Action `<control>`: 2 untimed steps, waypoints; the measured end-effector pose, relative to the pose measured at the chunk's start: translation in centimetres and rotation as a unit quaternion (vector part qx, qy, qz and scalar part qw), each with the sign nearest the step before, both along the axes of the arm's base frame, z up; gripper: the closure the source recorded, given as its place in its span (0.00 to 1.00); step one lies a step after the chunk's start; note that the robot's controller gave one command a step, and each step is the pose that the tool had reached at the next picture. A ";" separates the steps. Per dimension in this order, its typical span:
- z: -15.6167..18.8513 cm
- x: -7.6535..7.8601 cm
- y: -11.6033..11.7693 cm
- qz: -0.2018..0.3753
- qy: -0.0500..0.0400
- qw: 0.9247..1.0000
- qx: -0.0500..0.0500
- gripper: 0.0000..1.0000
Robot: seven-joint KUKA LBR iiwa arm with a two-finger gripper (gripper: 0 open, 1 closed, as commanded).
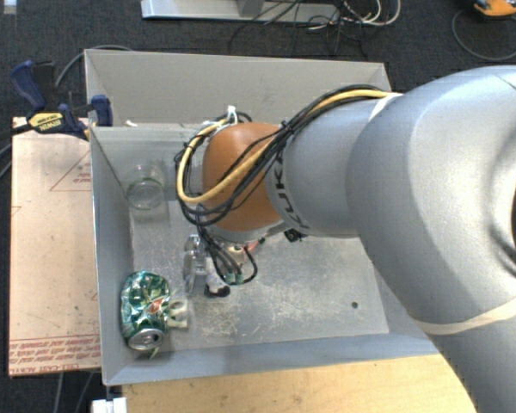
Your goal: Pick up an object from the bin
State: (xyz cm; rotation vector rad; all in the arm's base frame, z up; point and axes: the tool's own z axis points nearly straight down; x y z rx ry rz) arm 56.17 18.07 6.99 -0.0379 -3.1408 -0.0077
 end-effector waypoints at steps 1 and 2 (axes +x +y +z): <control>0.0 -5.1 -3.2 0.006 0.000 1.000 0.000 1.00; 0.0 -5.1 -3.2 0.007 0.000 1.000 0.000 1.00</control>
Offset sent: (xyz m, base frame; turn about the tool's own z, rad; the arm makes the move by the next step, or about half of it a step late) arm -0.0672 -0.0389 0.0015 -0.1593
